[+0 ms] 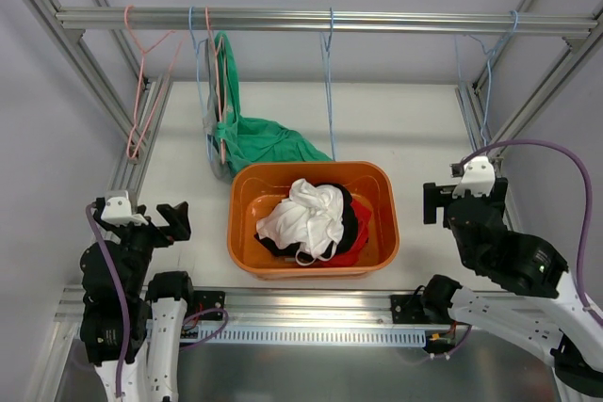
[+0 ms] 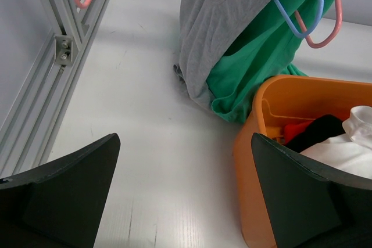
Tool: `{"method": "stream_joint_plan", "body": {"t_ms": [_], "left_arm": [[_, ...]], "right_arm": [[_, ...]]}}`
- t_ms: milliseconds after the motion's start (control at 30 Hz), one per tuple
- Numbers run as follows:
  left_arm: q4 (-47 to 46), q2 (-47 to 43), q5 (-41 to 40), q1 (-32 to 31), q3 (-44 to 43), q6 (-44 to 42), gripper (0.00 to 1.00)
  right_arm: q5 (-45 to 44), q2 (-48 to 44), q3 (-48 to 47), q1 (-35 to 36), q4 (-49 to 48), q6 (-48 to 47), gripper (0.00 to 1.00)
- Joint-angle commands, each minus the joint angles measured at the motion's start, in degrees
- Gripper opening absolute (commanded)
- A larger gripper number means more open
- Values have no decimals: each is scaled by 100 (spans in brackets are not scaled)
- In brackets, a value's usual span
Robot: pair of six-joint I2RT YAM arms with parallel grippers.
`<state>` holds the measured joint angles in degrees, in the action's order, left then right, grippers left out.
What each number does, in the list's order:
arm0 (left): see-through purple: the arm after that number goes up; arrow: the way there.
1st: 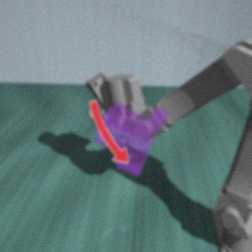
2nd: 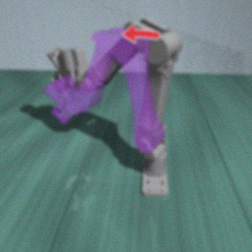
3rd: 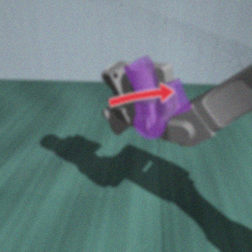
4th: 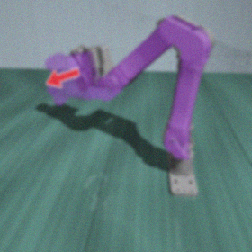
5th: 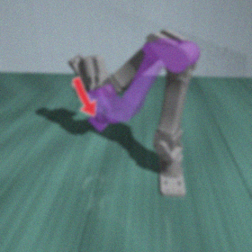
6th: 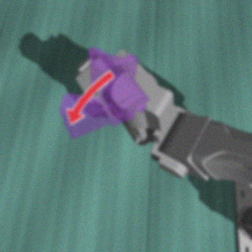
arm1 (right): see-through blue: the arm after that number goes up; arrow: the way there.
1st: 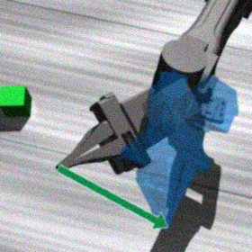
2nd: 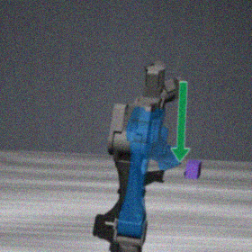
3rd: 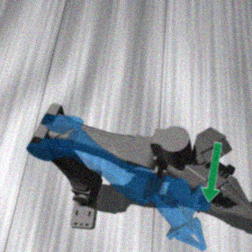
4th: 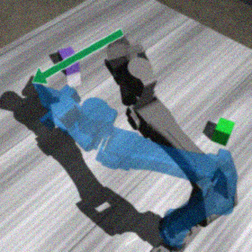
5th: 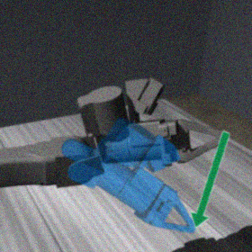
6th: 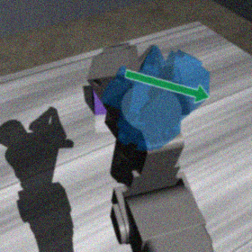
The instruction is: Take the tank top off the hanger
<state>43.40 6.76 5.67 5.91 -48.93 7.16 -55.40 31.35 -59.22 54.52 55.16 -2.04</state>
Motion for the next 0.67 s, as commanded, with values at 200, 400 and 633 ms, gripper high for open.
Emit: {"method": "stream_joint_plan", "body": {"t_ms": [200, 400, 633], "left_arm": [[-464, -61, 91, -99, 339, -320, 99], [-508, -61, -5, -117, 454, -294, 99], [-595, -35, 4, -117, 551, -268, 99]], "right_arm": [[-208, 55, 315, -12, -436, 389, 99], [-243, 11, 262, -12, -462, 363, 99], [-226, -33, 323, -12, -471, 424, 100]]}}
